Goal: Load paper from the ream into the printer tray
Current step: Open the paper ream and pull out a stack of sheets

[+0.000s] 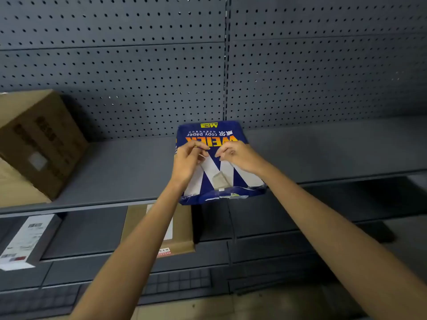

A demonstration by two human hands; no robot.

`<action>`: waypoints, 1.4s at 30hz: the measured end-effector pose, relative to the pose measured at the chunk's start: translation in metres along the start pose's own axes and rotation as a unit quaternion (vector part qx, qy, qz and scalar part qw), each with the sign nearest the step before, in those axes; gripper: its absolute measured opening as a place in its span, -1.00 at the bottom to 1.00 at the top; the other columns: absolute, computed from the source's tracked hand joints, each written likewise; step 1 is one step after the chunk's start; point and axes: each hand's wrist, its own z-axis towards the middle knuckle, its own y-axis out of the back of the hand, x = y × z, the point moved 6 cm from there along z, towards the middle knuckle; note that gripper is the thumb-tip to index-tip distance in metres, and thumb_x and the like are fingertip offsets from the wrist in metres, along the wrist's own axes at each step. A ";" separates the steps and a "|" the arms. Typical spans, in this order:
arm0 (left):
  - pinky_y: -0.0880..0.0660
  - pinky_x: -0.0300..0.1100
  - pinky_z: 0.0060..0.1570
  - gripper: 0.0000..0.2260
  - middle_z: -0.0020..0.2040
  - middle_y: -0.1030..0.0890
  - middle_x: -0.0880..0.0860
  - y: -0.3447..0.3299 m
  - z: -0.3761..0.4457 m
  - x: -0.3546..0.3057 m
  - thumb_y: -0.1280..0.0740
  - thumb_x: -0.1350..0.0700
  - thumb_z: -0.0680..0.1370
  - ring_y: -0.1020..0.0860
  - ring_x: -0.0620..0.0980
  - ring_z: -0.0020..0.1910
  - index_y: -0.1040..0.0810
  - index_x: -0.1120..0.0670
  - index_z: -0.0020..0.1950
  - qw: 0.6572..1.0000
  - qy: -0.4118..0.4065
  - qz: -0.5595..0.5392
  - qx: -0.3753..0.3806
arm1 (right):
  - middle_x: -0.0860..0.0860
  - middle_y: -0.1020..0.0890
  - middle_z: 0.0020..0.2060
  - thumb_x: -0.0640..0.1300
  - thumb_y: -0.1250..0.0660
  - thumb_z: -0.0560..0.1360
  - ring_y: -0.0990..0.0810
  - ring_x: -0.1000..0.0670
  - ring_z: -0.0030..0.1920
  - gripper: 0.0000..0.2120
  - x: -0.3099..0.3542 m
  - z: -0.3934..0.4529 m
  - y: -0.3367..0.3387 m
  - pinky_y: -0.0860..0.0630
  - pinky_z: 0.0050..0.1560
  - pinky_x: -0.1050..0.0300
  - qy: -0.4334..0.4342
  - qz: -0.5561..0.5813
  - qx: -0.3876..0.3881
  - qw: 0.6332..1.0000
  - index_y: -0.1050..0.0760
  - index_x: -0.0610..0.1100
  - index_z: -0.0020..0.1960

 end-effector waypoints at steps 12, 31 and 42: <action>-0.52 -0.05 0.12 -0.75 -0.07 -0.68 0.06 -0.006 -0.017 0.028 -0.17 0.26 0.62 -0.60 0.00 -0.01 -0.65 0.14 0.03 0.985 0.027 0.168 0.013 | 0.03 -0.54 -0.06 -0.43 -0.35 0.48 -0.47 0.10 -0.08 -0.65 -0.023 -0.019 -0.032 -0.44 -0.05 0.26 0.005 -0.064 0.062 0.996 -0.63 -0.09 0.14; -0.56 0.00 0.08 -0.76 0.17 -0.63 0.13 -0.003 -0.043 0.025 -0.19 0.23 0.62 -0.57 0.12 0.11 -0.63 0.09 0.15 0.965 0.018 0.262 -0.020 | 0.02 -0.68 -0.12 -0.28 -0.41 0.53 -0.61 -0.01 -0.11 -0.68 -0.022 -0.042 -0.037 -0.58 -0.11 0.02 0.035 -0.095 -0.140 0.985 -0.56 -0.06 0.25; -0.45 -0.16 0.04 -0.74 0.23 -0.60 0.14 -0.004 -0.048 0.019 -0.20 0.27 0.61 -0.54 0.11 0.18 -0.60 0.13 0.22 0.959 0.008 0.284 0.013 | -0.04 -0.67 -0.08 -0.22 -0.38 0.56 -0.64 -0.07 -0.01 -0.71 -0.015 -0.061 -0.040 -0.62 -0.03 -0.08 0.004 -0.111 -0.136 0.984 -0.52 -0.10 0.27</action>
